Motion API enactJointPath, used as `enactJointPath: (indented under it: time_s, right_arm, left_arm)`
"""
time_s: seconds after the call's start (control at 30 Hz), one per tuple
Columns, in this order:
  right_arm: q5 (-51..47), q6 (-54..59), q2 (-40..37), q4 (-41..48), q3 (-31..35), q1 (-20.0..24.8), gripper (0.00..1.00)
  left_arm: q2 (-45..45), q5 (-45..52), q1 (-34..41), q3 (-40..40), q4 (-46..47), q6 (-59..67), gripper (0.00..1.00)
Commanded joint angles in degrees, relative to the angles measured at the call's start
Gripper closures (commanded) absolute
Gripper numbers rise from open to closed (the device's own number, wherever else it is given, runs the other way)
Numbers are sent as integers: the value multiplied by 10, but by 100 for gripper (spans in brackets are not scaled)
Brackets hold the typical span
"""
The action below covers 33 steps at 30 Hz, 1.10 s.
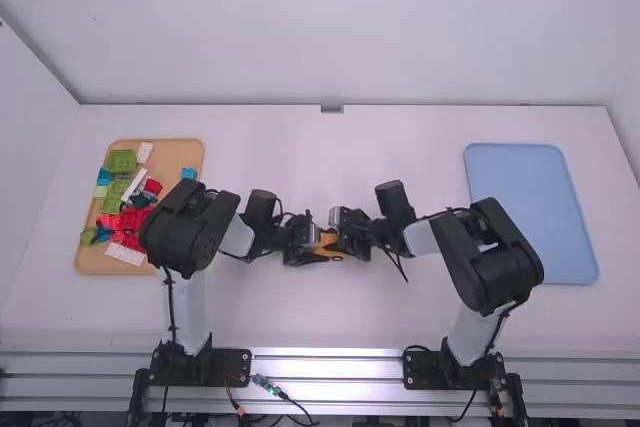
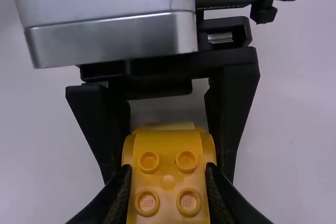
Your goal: Assemble lego blocks to make yellow taxi
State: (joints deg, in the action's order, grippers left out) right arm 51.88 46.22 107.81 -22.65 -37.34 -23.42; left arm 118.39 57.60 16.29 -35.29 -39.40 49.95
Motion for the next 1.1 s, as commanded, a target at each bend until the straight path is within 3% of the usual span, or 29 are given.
enactJointPath:
  time_s: [0.0, 0.5, 0.87, 1.07]
  right_arm:
    - [-91, -12, 33, 21, 2, -32, 100]
    - [-82, -10, 33, 19, -2, -32, 99]
    - [-71, -10, 26, 17, -2, -32, 75]
    - [-62, -10, 15, 22, -2, -19, 74]
  left_arm:
    - [5, -3, 19, -3, 1, 4, 58]
    - [5, -3, 19, -2, 1, 5, 60]
    - [5, -3, 19, 0, 0, 5, 60]
    - [5, -3, 19, 1, 0, 5, 60]
